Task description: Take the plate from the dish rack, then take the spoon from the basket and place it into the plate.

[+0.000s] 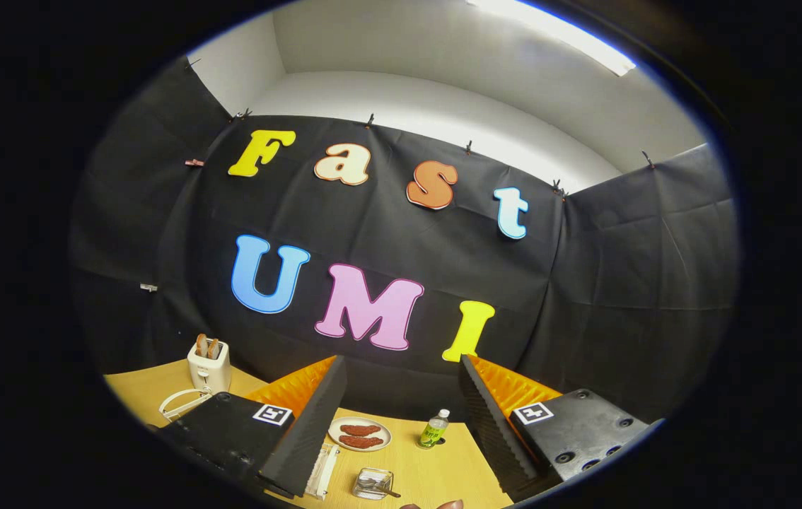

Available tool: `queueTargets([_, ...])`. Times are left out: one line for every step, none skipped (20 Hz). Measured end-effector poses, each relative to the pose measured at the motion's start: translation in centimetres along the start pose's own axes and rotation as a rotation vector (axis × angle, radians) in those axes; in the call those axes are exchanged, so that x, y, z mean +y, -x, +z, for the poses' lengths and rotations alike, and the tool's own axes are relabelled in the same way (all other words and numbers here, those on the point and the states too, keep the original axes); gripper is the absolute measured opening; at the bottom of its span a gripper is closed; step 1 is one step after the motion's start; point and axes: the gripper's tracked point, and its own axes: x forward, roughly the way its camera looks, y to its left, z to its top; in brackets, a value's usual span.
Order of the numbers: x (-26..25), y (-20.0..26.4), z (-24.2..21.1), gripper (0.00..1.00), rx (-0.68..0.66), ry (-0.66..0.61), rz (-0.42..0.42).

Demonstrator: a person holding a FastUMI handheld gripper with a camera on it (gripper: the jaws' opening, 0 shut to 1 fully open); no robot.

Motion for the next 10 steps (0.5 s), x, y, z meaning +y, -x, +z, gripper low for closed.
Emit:
queueTargets([0.0,-0.1,-0.2,0.97,0.005,0.002,0.001])
queueTargets([0.2,-0.3,-0.4,0.97,0.014,0.003,0.003])
queueTargets([0.5,-0.5,-0.8,0.97,0.032,0.002,0.008])
queueTargets([0.8,-0.5,-1.6,0.97,0.063,-0.003,0.016])
queueTargets([1.6,-0.9,-2.5,0.97,0.103,-0.014,0.039])
queueTargets([2.9,-1.1,-3.8,0.97,0.159,-0.032,0.076])
queueTargets([3.9,-1.3,-4.9,0.97,0.205,-0.046,0.105])
queueTargets([4.7,-1.6,-5.9,0.97,0.254,-0.058,0.133])
queueTargets([5.6,-2.0,-7.1,0.97,0.305,-0.064,0.161])
queueTargets([6.5,-2.4,-8.2,0.97,0.338,-0.067,0.181])
